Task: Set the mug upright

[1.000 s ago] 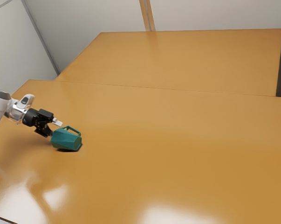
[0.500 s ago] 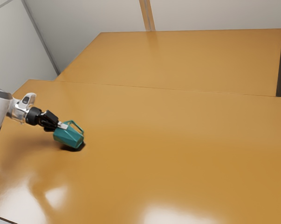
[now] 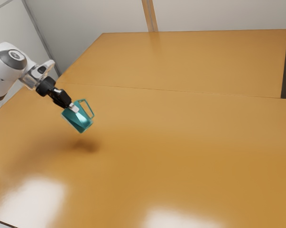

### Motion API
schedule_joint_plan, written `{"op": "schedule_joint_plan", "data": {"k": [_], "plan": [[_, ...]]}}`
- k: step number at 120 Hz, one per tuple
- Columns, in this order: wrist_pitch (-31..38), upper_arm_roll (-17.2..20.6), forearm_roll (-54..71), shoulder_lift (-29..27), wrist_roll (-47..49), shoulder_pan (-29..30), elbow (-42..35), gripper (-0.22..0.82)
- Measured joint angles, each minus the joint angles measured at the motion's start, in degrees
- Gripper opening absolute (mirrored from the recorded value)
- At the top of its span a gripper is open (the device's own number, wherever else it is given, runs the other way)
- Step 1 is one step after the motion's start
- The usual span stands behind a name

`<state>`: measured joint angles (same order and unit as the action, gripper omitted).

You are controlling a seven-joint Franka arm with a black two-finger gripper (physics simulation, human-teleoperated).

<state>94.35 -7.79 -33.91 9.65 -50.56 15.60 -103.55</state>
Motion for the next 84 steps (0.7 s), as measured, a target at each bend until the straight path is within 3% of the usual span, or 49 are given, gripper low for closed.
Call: {"op": "schedule_joint_plan", "data": {"k": [20,84], "plan": [[7.6,4.9,12.7,-2.0,5.3,-3.7,-0.6,-0.18],[33.3,14.6,30.3,-9.2,22.0,-9.2,-18.6,-0.18]]}}
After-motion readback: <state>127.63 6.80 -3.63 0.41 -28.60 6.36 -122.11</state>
